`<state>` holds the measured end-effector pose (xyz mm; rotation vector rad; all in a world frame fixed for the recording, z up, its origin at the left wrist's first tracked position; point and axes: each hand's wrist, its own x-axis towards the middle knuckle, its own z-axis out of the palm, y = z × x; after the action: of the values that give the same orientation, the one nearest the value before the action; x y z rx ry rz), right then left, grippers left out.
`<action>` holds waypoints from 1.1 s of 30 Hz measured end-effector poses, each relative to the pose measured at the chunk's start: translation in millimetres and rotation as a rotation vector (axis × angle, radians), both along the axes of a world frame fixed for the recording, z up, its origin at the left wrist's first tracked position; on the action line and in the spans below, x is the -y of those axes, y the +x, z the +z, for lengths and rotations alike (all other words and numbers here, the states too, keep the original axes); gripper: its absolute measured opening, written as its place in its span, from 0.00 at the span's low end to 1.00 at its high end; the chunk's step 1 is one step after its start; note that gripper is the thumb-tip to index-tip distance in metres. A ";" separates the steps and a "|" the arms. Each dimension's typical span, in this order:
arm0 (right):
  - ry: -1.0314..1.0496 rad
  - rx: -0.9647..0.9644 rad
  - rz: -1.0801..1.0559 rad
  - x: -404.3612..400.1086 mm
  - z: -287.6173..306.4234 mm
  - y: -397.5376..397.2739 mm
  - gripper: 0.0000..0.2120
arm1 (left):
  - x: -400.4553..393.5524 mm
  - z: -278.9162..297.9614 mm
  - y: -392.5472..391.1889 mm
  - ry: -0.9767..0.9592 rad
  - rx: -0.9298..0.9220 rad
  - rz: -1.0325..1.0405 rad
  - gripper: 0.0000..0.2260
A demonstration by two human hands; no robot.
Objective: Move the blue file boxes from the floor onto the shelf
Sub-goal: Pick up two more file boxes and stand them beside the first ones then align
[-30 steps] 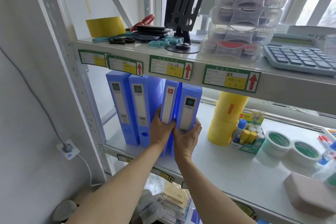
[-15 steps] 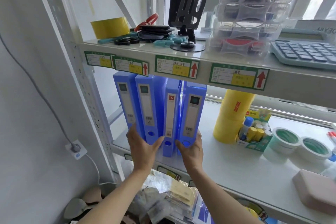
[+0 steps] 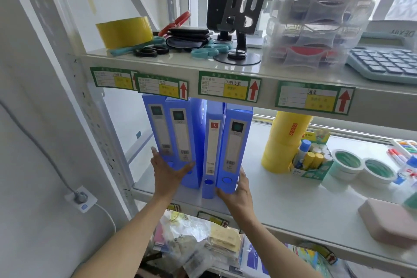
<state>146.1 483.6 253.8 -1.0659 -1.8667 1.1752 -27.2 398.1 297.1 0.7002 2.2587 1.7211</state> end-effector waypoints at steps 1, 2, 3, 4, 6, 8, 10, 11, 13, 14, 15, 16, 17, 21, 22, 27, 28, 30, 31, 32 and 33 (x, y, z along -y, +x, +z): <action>0.001 -0.002 -0.003 2.2 0.2 -1.1 0.42 | 0.0 -1.5 -2.9 -0.010 -0.019 -0.002 0.56; -0.001 0.003 -0.017 3.3 -0.1 -3.1 0.43 | 0.3 -3.2 -6.3 -0.015 -0.046 -0.004 0.55; 0.001 0.010 -0.036 3.1 -0.3 -5.7 0.43 | 1.1 -4.2 -9.5 -0.016 -0.070 -0.018 0.54; 0.003 0.021 -0.057 2.5 0.4 -8.5 0.43 | 1.7 -5.3 -12.6 -0.011 -0.082 -0.044 0.52; 0.009 0.035 -0.086 -0.3 1.0 -14.6 0.43 | 2.8 -6.1 -17.9 0.033 -0.086 -0.113 0.45; 0.022 0.051 -0.103 -1.6 1.5 -19.8 0.45 | 3.9 -6.7 -21.2 0.088 -0.039 -0.165 0.40; 0.029 0.054 -0.129 -2.0 2.1 -23.2 0.45 | 5.0 -9.3 -22.9 0.123 -0.013 -0.162 0.40; 0.032 0.049 -0.140 -2.2 2.0 -24.7 0.44 | 6.3 -11.6 -23.1 0.128 -0.014 -0.146 0.41; 0.034 0.043 -0.154 -3.0 2.5 -26.7 0.40 | 8.9 -15.9 -24.9 0.118 -0.026 -0.115 0.43; 0.028 0.040 -0.160 -4.1 2.0 -27.3 0.39 | 9.2 -16.5 -26.6 0.107 -0.032 -0.109 0.44; 0.020 0.037 -0.169 -5.2 1.0 -27.7 0.38 | 9.3 -18.3 -29.5 0.086 -0.038 -0.114 0.43; 0.013 0.036 -0.179 -5.8 0.2 -27.9 0.38 | 8.9 -19.1 -32.1 0.065 -0.054 -0.134 0.39; 0.010 0.032 -0.183 -6.2 -0.7 -28.1 0.38 | 8.5 -19.0 -33.9 0.050 -0.067 -0.166 0.35; -0.025 0.001 -0.169 -6.5 -4.3 -29.3 0.38 | 4.4 -20.9 -38.3 0.094 0.072 -0.264 0.36; -0.028 0.009 -0.162 -6.7 -3.4 -29.3 0.38 | 3.8 -19.9 -38.4 0.095 0.094 -0.267 0.36; -0.013 0.008 -0.162 -8.1 0.0 -26.4 0.37 | 4.7 -24.2 -38.0 0.073 0.051 -0.227 0.34; -0.013 0.005 -0.165 -7.7 -0.6 -25.9 0.37 | 6.2 -26.1 -36.9 0.074 0.038 -0.217 0.34; -0.010 0.002 -0.167 -6.9 -2.0 -25.3 0.37 | 7.5 -28.4 -36.2 0.096 0.035 -0.224 0.35; -0.006 0.001 -0.164 -6.9 -1.9 -24.8 0.37 | 6.6 -29.1 -37.3 0.102 0.039 -0.236 0.35; -0.004 0.002 -0.157 -7.2 -0.9 -24.4 0.37 | 5.5 -29.0 -38.6 0.100 0.037 -0.249 0.33; -0.002 0.009 -0.148 -7.6 0.2 -23.8 0.37 | 4.0 -28.6 -40.2 0.092 0.042 -0.263 0.33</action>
<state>122.3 491.1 254.0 -1.1902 -1.7611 1.0881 -67.5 394.1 268.5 0.9252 1.9684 1.7021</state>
